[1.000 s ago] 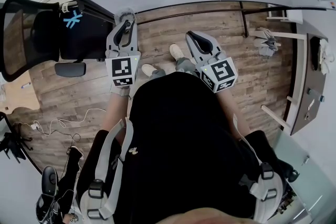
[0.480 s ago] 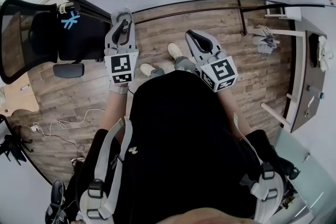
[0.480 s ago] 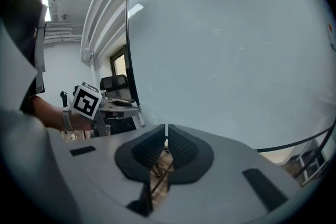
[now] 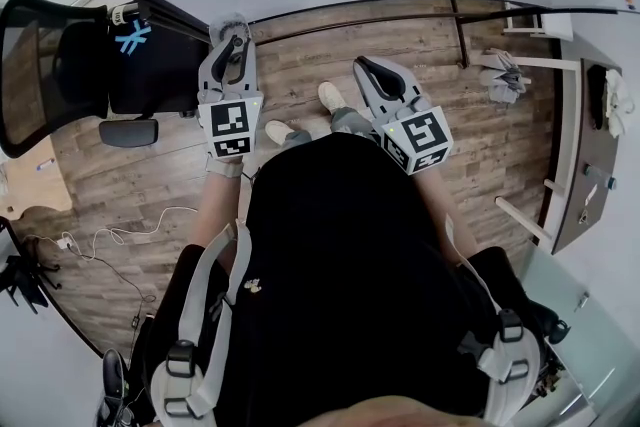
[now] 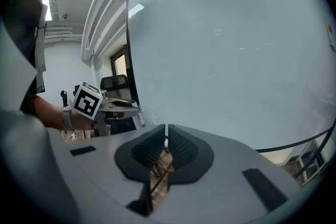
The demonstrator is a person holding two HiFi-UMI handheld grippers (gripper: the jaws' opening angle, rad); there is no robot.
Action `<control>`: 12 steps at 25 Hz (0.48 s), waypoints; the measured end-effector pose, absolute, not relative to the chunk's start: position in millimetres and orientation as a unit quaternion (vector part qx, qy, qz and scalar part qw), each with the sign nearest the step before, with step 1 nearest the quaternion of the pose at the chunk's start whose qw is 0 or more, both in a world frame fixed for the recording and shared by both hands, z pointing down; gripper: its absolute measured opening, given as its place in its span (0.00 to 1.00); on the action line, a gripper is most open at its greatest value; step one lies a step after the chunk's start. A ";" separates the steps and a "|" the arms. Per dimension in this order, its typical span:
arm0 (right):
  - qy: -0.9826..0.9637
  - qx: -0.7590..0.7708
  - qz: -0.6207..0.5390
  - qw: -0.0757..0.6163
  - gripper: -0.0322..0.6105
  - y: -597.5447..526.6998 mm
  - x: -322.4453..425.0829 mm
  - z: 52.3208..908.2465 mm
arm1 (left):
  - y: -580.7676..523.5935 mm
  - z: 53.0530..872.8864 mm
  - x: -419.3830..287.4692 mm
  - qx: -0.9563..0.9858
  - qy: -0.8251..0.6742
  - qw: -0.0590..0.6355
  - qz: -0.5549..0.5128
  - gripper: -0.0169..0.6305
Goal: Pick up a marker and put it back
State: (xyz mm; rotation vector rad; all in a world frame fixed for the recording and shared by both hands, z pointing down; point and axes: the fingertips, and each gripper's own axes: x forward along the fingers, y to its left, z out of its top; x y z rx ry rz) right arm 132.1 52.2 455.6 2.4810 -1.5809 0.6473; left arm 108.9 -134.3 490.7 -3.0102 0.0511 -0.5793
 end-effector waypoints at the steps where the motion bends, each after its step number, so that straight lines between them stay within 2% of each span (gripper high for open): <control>1: -0.525 0.821 0.214 0.065 0.09 52.8 132.6 455.6 | -133.1 490.4 109.1 -0.981 0.016 0.038 -0.189 0.15; 12: -0.555 0.803 0.207 0.067 0.09 42.0 133.2 453.0 | -136.1 478.9 98.8 -0.982 0.043 0.040 -0.182 0.16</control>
